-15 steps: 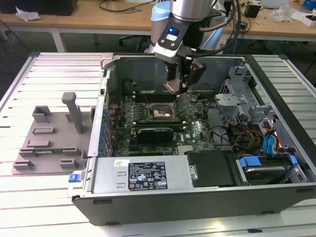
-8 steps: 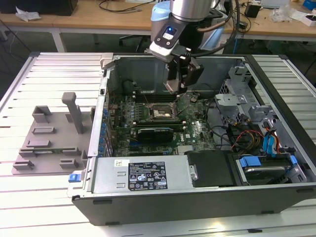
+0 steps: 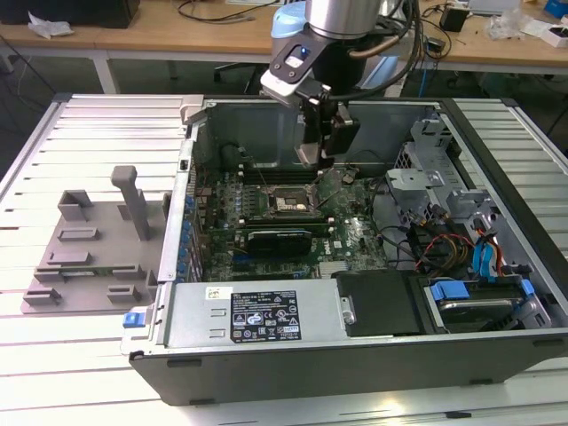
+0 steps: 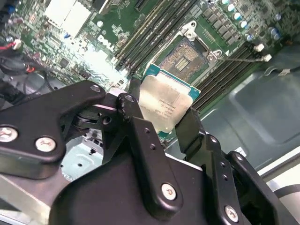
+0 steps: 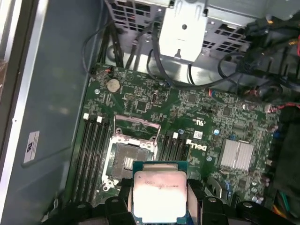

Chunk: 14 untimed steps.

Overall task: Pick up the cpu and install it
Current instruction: 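Place the cpu into insertion slot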

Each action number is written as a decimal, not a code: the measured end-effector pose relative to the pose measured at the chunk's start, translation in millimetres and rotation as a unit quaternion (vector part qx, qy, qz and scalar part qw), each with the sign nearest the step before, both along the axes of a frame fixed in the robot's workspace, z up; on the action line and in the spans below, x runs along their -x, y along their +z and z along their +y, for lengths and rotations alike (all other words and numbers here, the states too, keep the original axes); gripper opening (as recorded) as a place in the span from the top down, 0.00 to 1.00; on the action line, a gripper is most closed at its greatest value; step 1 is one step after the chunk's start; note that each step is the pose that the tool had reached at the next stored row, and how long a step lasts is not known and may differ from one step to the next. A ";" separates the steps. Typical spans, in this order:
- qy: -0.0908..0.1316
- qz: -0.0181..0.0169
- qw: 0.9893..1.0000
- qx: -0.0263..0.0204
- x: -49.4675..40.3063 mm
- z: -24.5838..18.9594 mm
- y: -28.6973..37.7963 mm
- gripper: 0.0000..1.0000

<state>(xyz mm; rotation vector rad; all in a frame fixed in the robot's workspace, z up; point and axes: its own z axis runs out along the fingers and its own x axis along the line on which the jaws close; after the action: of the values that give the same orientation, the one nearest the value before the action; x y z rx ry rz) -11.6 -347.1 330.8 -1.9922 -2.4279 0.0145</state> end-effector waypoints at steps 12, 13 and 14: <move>-0.066 0.000 0.998 0.000 0.0 0.0 -0.4 0.45; -0.066 0.000 0.998 0.000 0.0 0.0 -0.4 0.45; -0.066 0.000 0.998 0.000 0.3 0.1 -0.9 0.45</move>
<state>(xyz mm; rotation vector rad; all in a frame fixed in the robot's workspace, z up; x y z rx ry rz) -12.0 -347.0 329.9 -2.1484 -2.2901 0.0141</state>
